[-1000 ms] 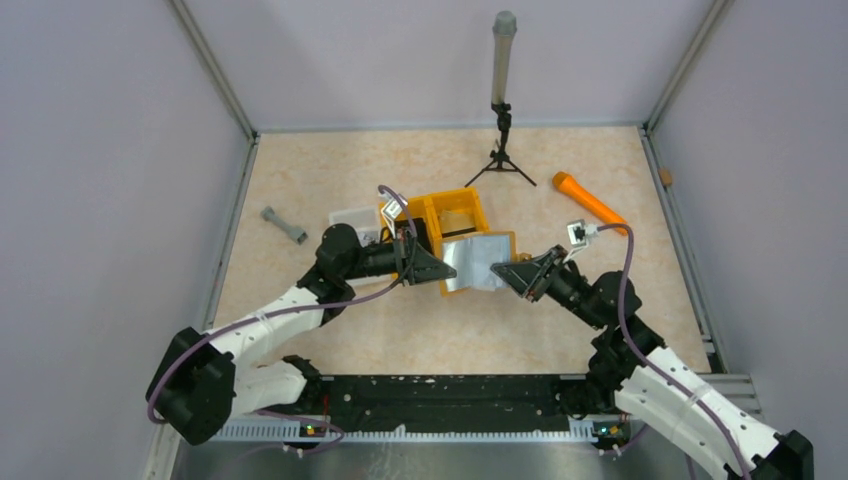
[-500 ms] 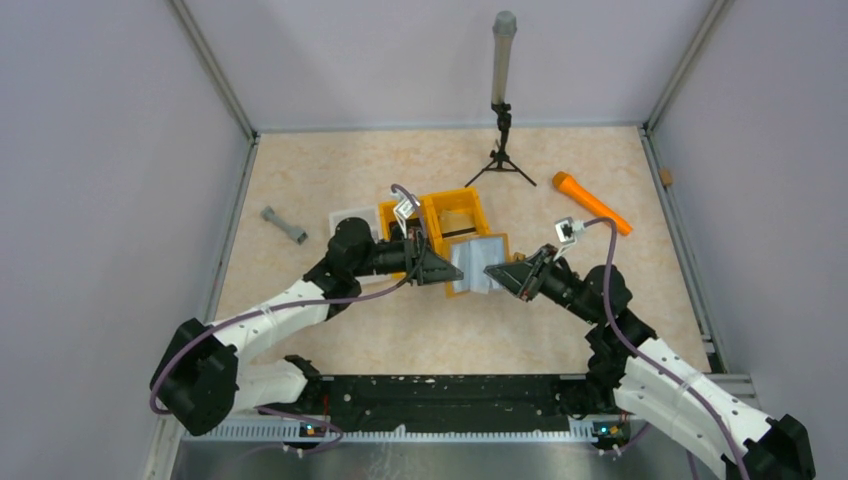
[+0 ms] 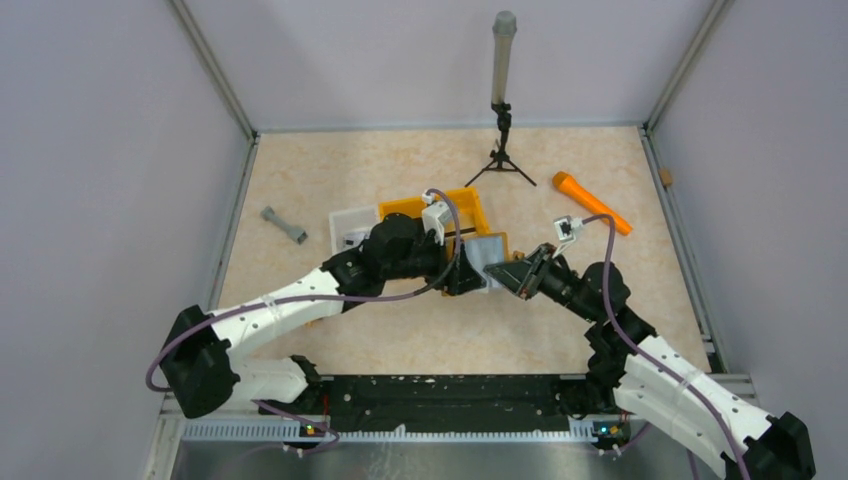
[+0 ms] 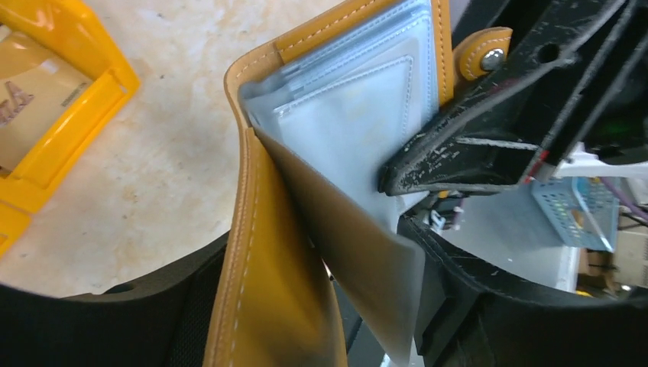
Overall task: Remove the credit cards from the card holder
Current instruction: Remove the credit card from the card holder.
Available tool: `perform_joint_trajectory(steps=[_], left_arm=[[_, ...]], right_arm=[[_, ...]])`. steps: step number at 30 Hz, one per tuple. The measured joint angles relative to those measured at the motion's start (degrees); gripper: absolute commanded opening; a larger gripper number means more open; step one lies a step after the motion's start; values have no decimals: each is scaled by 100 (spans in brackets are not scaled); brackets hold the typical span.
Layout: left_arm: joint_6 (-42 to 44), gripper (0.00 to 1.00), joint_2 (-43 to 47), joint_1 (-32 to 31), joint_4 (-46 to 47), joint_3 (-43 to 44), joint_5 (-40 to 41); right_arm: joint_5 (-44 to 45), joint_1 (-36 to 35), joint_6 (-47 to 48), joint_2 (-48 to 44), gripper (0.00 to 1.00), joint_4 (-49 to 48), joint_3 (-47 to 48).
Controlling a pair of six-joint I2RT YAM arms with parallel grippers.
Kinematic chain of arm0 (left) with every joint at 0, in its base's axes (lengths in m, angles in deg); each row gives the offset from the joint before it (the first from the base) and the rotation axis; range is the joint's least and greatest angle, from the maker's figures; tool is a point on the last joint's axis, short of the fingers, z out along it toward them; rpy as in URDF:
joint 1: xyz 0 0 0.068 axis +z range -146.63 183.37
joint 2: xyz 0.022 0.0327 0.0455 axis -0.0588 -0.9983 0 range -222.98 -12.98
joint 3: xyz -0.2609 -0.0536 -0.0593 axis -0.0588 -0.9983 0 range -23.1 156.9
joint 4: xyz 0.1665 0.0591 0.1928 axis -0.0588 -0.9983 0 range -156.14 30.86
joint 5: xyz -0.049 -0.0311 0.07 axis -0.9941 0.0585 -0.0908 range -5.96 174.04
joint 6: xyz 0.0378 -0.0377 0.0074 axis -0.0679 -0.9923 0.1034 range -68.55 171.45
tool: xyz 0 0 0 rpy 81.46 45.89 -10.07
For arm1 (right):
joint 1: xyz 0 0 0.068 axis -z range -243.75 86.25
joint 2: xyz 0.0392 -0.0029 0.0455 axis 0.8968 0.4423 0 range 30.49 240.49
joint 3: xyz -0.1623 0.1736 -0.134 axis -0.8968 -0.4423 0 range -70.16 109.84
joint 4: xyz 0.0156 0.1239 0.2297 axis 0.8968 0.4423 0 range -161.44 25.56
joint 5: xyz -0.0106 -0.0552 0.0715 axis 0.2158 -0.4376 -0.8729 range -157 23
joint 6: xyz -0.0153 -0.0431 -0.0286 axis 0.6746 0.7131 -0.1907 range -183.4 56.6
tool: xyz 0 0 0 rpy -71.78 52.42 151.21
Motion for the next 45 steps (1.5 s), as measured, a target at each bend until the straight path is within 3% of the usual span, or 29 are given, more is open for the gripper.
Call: perform_joint_trajectory(steps=[4,7,10,13,19,24,28,30,36,45], left_arm=[[240,49,-260,-214,-573,367,573],[308,25,-367,-278,-776,518,752],[310,11,-376,-315,-896,520,835],[267,9,-361,-251,-909,420,960],[-15,10,-157,142,-614,-76,511],[-361,10,-59,437,-37,-424,-170],[-553,10,-20,522,243,-492,-546],[-643,10,4,551,389,-501,-697],[-894,11,66,649,833,-608,-1069],[-1040,15,63,675,1143,-649,-1342]], right_arm=[[90,0,-46,17,0,186,0],[179,4,-44,17,17,267,0],[267,4,-42,7,28,365,0],[275,4,-44,-138,35,396,0],[426,4,-46,-520,33,400,0],[476,4,-57,-581,59,398,0],[442,4,-37,-498,64,398,0],[422,4,-35,-466,60,396,0],[400,4,-26,-426,27,398,0],[592,4,-28,-780,4,533,-13]])
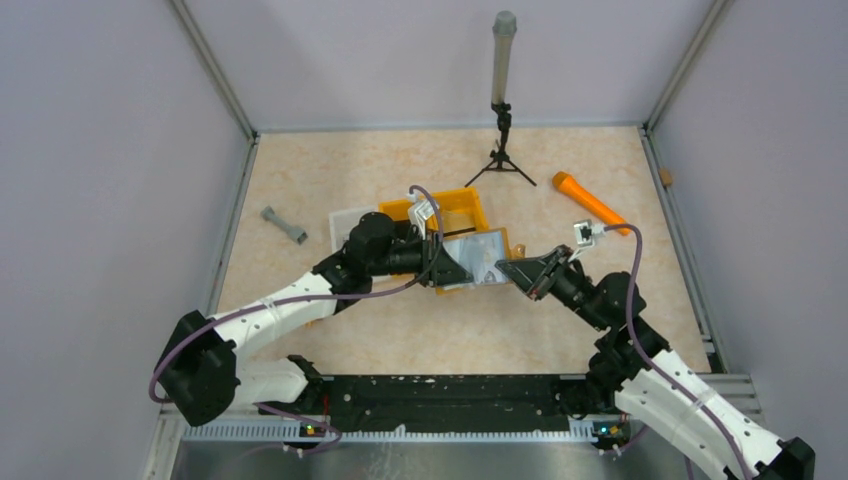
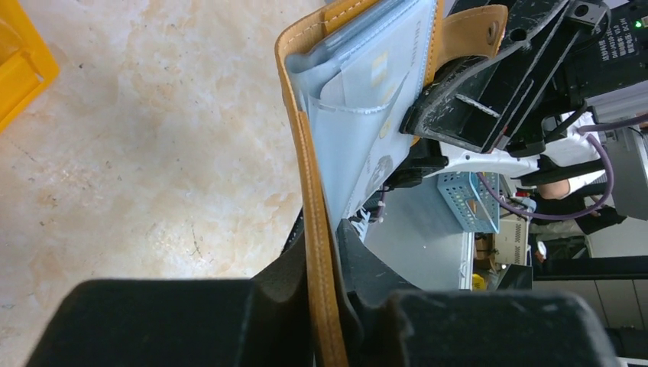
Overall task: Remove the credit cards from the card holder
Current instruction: Remove the credit card from the card holder.
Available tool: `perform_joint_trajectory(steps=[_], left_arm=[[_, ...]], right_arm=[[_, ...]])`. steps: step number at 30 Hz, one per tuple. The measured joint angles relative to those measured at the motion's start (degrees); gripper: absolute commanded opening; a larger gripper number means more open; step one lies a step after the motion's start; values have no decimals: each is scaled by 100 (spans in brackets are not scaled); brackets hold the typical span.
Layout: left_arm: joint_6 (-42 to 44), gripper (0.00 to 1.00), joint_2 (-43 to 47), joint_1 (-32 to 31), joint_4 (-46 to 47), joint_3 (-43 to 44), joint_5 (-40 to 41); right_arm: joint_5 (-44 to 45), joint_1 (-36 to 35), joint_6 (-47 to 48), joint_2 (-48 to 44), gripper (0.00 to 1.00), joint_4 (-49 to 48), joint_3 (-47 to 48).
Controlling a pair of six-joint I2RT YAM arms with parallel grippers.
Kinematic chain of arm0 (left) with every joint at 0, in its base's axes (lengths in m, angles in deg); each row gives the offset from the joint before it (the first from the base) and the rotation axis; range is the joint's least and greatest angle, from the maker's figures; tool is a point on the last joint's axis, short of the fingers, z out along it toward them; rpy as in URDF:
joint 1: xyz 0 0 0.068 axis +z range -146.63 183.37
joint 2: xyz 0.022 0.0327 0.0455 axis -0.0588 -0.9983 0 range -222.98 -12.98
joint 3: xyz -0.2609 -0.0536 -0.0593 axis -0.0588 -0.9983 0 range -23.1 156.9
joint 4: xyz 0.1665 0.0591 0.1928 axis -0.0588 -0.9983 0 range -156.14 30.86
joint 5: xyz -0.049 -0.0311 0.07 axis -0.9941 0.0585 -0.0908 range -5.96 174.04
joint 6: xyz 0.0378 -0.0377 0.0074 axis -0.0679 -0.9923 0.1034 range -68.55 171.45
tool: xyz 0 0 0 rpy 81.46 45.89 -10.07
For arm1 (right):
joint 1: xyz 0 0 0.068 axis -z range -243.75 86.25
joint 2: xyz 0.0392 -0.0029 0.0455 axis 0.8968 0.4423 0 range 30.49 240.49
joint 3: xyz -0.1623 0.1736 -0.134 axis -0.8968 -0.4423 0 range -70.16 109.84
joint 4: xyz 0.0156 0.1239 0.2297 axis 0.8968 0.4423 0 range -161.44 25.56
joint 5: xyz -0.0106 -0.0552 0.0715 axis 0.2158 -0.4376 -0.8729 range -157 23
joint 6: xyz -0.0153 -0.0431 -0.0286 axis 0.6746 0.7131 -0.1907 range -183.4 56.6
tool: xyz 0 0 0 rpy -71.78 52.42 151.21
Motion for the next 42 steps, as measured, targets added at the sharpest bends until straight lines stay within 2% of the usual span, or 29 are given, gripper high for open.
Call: perform_joint_trajectory(steps=[3,7,9,14,20,22,26,27,31,34,42], left_arm=[[-20,15,0,22,111,-24,-48],[-24,16,11,57,136,-109,-63],[-24,11,24,63,136,-133,-79],[-144,6,24,76,393,-236,-221],[-271,0,22,129,549,-275,-363],[-286,0,22,144,566,-275,-387],[-323,0,22,181,636,-299,-446],[-326,6,22,190,664,-319,-457],[-238,42,31,260,581,-345,-444],[79,57,138,293,109,-317,-199],[1010,59,249,297,-1663,304,1029]], right_arm=[[31,0,7,-31,0,9,0],[66,0,66,-31,0,155,0],[85,0,98,-31,0,214,0],[50,0,116,24,10,177,2],[-76,0,81,278,12,-90,2],[-103,0,81,302,5,-166,2],[-111,0,79,310,0,-184,4],[-111,0,83,313,0,-181,4],[-90,0,138,313,0,-37,79],[13,0,319,330,0,271,221],[713,0,1104,791,0,1611,1043]])
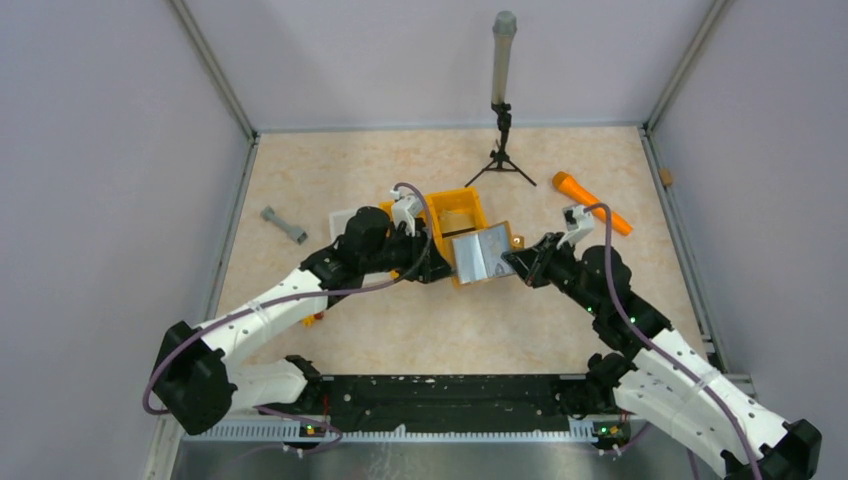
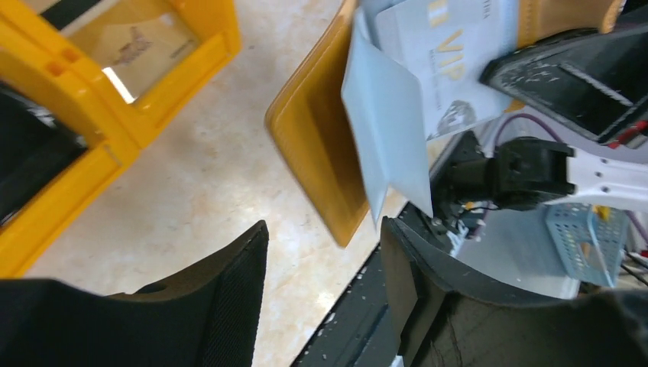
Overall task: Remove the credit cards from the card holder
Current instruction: Remove the credit card from the card holder.
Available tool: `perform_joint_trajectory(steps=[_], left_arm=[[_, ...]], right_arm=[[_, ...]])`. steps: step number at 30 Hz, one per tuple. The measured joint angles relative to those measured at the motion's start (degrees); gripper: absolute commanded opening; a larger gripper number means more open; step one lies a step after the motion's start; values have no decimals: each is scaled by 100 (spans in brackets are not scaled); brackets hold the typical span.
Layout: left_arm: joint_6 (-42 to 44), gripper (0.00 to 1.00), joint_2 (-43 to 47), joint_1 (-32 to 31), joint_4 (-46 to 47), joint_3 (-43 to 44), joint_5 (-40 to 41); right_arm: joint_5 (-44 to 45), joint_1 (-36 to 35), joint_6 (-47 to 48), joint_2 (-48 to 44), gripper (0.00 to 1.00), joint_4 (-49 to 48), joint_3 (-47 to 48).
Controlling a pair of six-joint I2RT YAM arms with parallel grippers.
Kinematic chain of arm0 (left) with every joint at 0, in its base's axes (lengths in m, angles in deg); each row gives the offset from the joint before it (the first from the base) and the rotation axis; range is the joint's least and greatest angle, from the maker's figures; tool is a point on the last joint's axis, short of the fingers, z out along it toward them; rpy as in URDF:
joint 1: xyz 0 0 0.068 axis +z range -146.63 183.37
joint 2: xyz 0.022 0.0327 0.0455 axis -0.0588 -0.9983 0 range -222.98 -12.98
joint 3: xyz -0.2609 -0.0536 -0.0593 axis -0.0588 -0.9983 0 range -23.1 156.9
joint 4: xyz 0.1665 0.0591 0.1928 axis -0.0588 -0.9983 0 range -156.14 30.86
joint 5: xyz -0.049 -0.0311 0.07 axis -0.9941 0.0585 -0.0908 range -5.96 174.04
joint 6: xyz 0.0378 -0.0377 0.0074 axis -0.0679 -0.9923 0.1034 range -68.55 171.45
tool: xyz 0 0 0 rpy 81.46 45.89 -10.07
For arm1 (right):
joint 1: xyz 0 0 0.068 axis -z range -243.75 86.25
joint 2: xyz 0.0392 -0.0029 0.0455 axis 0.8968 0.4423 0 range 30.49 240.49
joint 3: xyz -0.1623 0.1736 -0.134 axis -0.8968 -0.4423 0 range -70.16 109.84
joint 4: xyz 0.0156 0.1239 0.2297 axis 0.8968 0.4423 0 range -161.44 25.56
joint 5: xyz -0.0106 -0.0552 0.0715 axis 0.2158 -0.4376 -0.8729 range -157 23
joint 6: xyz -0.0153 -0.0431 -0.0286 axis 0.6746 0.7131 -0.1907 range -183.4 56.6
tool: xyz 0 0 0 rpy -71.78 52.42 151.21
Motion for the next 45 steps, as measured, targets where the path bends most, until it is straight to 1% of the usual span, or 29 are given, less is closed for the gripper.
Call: perform_joint_trajectory(steps=[5,9,12,15,18,21,28,35,38,42,45], left_arm=[[192,56,42,-79,-494,96,588],[162,55,221,-227,-566,98,649],[2,54,289,-361,-251,101,396],[-317,53,203,-428,350,101,-57],[-699,52,-46,-450,997,101,-452],[-935,52,-306,-450,1311,101,-654],[-1207,53,-584,-444,1438,146,-737],[-1453,54,-616,-380,1491,160,-754],[-1547,52,-616,-328,1569,155,-758],[-1714,50,-614,-234,2024,2,-841],[-1792,48,-614,-177,2140,-136,-863]], right_arm=[[514,0,282,170,0,516,205],[678,0,374,240,0,726,225],[680,0,385,212,0,715,225],[616,0,372,164,0,634,223],[485,0,323,146,0,498,221],[315,0,258,96,0,404,175],[28,0,33,-205,0,188,-33],[-304,0,-271,-374,0,-295,-229],[-442,0,-431,-380,0,-468,-374],[-603,0,-673,-407,0,-708,-531],[-693,0,-848,-409,0,-887,-610]])
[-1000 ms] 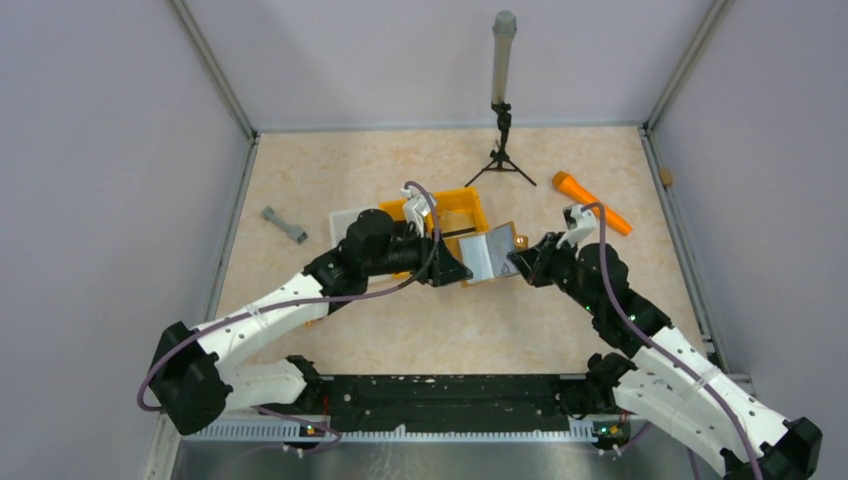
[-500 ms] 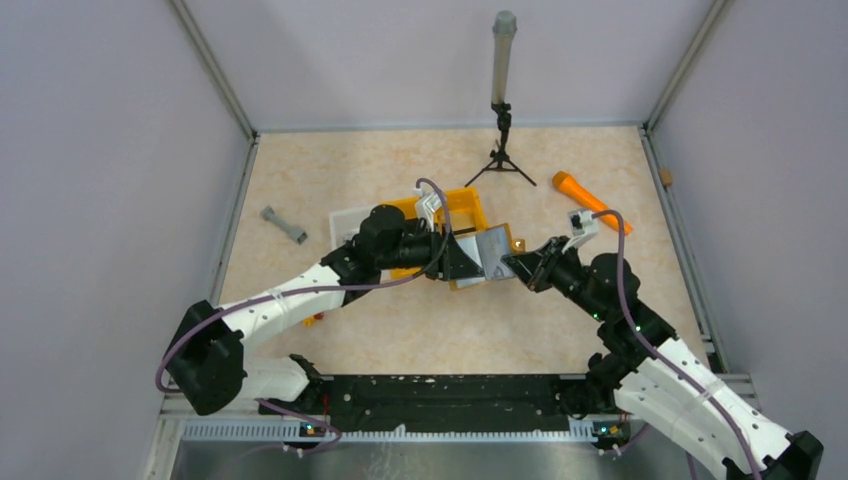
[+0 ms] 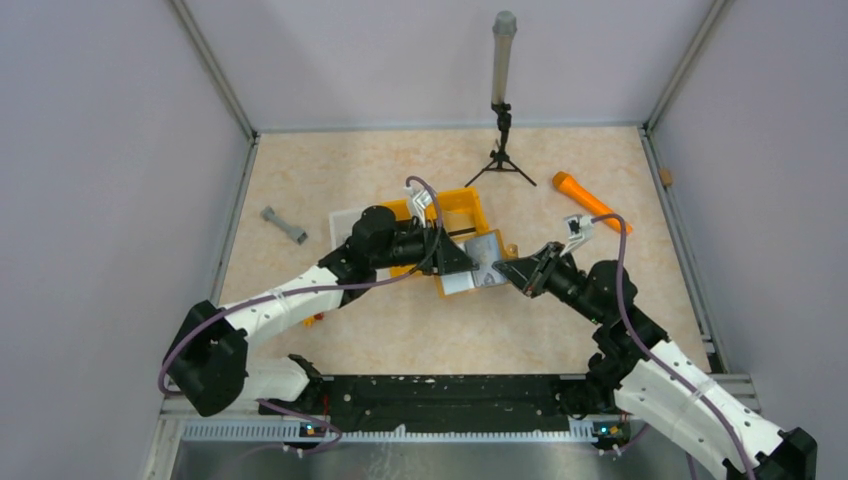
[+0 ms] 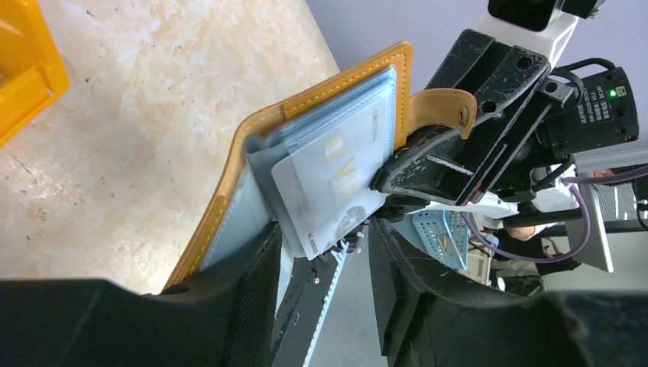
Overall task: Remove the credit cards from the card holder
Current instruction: Remove the credit card from the card holder.
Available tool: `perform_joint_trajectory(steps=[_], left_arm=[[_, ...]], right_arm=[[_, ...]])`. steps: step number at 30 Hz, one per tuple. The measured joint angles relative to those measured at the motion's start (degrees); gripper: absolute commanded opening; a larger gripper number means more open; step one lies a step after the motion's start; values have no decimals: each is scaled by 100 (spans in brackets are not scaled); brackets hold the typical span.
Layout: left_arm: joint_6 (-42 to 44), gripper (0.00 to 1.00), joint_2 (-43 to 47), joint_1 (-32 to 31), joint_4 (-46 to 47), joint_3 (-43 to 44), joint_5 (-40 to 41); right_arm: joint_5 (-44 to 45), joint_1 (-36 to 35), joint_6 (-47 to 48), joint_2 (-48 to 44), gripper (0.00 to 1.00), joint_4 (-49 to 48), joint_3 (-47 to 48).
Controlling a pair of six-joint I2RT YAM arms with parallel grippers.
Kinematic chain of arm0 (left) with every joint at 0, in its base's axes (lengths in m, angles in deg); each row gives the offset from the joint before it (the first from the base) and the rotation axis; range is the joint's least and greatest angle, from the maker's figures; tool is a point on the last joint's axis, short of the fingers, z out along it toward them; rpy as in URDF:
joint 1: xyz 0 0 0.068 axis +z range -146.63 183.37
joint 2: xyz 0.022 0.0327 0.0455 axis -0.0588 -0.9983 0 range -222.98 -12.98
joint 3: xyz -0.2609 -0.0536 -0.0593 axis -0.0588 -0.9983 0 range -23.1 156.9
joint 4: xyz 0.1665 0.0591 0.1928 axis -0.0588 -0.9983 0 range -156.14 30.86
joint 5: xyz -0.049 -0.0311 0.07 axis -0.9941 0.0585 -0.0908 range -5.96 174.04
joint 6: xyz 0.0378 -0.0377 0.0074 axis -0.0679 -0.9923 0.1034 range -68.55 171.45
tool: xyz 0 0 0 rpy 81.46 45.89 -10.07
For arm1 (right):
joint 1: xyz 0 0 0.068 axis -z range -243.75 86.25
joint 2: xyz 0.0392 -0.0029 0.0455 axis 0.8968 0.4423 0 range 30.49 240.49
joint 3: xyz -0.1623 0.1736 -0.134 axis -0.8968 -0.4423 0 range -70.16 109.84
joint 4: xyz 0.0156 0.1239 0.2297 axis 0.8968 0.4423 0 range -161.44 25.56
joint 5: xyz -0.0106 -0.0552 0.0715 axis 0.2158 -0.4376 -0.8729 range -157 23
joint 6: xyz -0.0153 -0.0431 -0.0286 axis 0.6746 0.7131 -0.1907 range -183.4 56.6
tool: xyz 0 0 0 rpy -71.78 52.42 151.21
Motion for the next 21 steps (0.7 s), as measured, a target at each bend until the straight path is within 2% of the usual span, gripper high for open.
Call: perform_joint_trajectory(steps=[6,14,21], left_arm=[[-20,46,83,50,87,-114,-81],[-107,26,282,109,367,-293,-264],[-339,19,328,238,920,-546,-501]], right_arm=[[-122,0,-343,0,0,-310,-129],[-205,0,-732,83,0,-833,-236],[-297,9,-966,256,0,-1320,-369]])
